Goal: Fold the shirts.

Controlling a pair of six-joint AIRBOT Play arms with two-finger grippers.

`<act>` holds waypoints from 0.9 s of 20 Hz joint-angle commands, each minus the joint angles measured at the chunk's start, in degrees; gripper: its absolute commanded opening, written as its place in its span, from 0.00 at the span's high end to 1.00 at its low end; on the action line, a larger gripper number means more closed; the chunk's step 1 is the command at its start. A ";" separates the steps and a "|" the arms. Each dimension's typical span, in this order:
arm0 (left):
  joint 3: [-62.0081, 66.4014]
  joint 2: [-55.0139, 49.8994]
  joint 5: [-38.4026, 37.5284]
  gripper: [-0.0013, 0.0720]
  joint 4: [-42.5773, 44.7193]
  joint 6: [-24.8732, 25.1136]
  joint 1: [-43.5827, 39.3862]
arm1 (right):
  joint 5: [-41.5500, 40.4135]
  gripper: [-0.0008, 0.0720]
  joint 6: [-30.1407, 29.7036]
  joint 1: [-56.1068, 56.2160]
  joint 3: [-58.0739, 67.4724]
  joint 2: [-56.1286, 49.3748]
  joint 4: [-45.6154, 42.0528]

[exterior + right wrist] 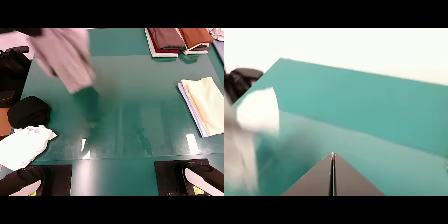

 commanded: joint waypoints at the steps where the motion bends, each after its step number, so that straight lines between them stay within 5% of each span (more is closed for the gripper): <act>1: -1.46 -5.70 0.15 0.95 -4.28 0.59 -13.68 | 5.53 0.97 -0.02 -2.05 5.84 -1.99 0.02; 3: -1.49 -11.85 1.42 0.94 -7.89 3.08 -19.15 | 7.93 0.97 -0.02 -2.05 7.10 -2.78 0.07; 4: -1.49 -14.47 2.60 0.62 -8.66 3.98 -20.90 | 8.87 0.97 -0.02 -2.05 7.28 -2.91 0.09; 5: -1.49 -16.68 3.78 0.16 -8.63 3.76 -21.77 | 9.05 0.97 -0.02 -2.05 6.71 -2.64 0.07; 8: -1.46 -18.51 2.80 0.13 -6.25 0.46 -18.40 | 8.74 0.97 -0.02 -2.05 3.48 -0.66 0.00; 12: -4.70 -18.51 -4.24 0.13 -7.30 -5.49 -2.62 | 6.08 0.97 -0.02 -2.08 -1.38 2.67 -0.02; 18: -23.76 -21.29 4.94 0.14 -23.61 -4.52 10.60 | 2.71 0.97 0.00 -2.05 -6.60 5.16 0.07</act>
